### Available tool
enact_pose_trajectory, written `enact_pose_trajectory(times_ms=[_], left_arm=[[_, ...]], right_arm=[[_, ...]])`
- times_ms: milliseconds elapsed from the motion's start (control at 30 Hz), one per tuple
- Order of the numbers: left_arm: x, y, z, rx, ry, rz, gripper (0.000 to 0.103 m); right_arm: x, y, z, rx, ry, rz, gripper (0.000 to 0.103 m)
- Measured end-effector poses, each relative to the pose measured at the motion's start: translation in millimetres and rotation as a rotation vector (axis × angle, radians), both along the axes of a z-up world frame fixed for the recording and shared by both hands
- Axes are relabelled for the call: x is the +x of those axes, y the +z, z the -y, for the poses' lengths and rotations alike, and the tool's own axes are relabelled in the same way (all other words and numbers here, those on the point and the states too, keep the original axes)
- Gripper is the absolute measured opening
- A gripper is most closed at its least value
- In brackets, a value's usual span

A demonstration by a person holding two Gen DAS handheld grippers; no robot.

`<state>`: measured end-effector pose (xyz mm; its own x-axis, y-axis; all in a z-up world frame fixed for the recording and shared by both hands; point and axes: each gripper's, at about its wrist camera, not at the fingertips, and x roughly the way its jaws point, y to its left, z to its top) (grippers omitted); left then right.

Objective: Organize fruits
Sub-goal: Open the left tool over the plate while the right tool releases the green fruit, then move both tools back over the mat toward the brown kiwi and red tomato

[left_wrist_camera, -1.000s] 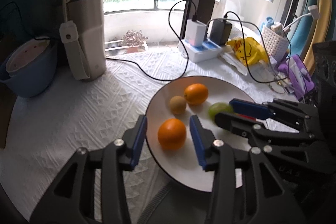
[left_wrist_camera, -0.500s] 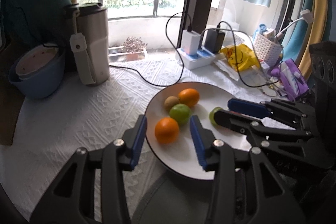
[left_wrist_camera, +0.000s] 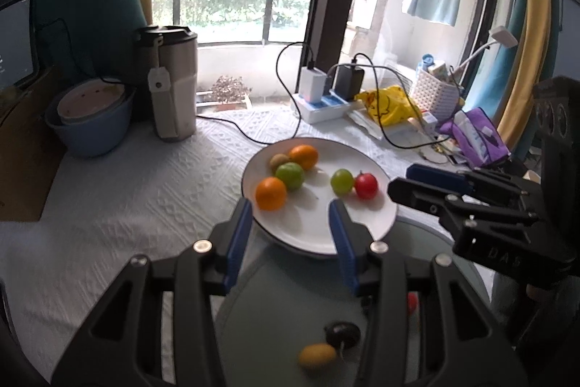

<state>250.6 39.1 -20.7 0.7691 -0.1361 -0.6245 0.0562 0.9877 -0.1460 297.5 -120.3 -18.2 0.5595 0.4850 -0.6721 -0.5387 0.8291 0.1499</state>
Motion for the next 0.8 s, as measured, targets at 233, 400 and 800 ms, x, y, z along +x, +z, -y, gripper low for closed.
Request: enact_pose_trajectory(times_ms=[233,400,800], left_arm=[[-26,1,7,-0.013,-0.019,0.013,0.046],[-43,-8,10,-0.008,-0.032,0.003,0.046],[-74,-35,12,-0.036,-0.031,-0.039,0.046]], right_arm=[[-24,3,17,0.022,-0.013,0.004,0.035],[-39,-1,24,0.016,-0.023,-0.001,0.035],[-62,-28,37,0.000,-0.037,-0.059,0.036]])
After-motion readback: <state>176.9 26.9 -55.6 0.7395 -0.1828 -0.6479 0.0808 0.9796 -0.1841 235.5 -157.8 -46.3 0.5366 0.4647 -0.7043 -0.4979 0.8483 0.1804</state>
